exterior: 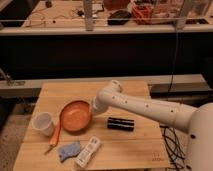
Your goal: Drag the ceramic bowl in a circle
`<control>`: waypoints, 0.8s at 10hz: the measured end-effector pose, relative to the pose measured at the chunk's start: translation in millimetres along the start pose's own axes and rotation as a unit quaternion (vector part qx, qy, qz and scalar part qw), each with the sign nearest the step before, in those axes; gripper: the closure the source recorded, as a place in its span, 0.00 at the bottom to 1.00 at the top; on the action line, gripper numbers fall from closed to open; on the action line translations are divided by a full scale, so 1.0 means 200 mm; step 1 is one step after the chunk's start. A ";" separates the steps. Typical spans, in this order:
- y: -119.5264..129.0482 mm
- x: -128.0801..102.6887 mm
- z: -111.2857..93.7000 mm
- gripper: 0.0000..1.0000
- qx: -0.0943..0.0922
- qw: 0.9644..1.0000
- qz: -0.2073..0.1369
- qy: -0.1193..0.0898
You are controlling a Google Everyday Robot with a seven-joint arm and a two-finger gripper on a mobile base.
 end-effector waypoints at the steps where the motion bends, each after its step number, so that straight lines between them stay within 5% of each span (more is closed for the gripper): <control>1: 0.01 0.09 0.02 1.00 0.001 1.000 0.007 -0.002; 5: 0.15 0.34 0.04 1.00 -0.012 0.998 0.061 0.003; 8: 0.39 0.33 -0.06 1.00 -0.020 0.993 0.115 0.020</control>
